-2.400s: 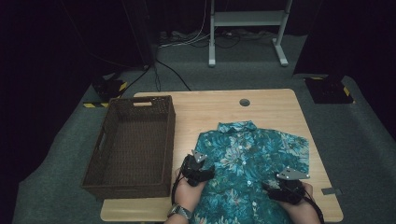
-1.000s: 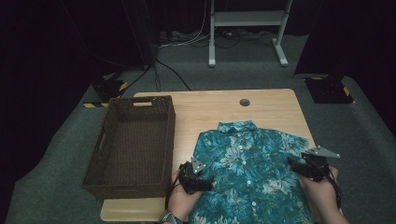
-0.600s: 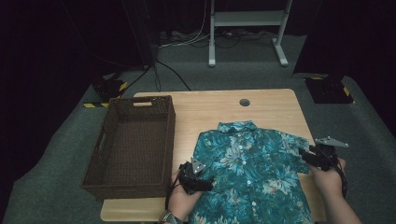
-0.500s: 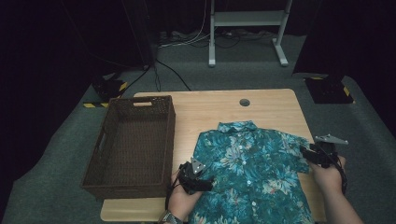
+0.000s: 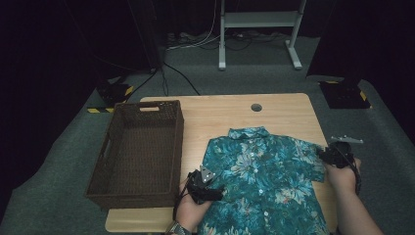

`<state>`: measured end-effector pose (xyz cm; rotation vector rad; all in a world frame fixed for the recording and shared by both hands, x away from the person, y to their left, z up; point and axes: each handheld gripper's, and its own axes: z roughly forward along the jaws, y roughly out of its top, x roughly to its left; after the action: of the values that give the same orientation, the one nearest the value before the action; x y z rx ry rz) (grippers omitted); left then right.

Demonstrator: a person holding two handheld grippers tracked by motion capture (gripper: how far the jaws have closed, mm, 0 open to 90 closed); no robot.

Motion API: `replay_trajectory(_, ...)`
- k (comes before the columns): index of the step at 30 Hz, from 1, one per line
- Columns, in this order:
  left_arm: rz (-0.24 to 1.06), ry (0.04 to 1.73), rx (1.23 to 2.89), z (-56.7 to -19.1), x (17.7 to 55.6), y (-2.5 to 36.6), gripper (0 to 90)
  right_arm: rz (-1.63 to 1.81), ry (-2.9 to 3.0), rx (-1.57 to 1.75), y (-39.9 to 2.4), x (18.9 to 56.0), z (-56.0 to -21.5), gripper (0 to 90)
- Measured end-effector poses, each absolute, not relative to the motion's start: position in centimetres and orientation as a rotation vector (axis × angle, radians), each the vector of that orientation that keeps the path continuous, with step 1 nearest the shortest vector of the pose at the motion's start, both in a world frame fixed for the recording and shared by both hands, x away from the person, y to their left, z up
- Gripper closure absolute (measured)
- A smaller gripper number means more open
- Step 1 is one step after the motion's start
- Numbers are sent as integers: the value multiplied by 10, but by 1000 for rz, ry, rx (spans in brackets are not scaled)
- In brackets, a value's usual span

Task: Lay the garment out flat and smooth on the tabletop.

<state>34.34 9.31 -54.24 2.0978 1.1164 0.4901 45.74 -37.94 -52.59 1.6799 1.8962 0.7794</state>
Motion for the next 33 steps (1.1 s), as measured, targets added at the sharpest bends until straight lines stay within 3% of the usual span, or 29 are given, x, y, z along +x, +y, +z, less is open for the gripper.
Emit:
replay_trajectory(10, 490, 1120, 2099, -542, 343, 93, 99, 758, 1918, 1624, -367, 453, -527, 861)
replay_trajectory(33, 487, 1114, 2102, -543, 342, 92, 88, 838, 1862, 1539, -357, 436, -494, 870)
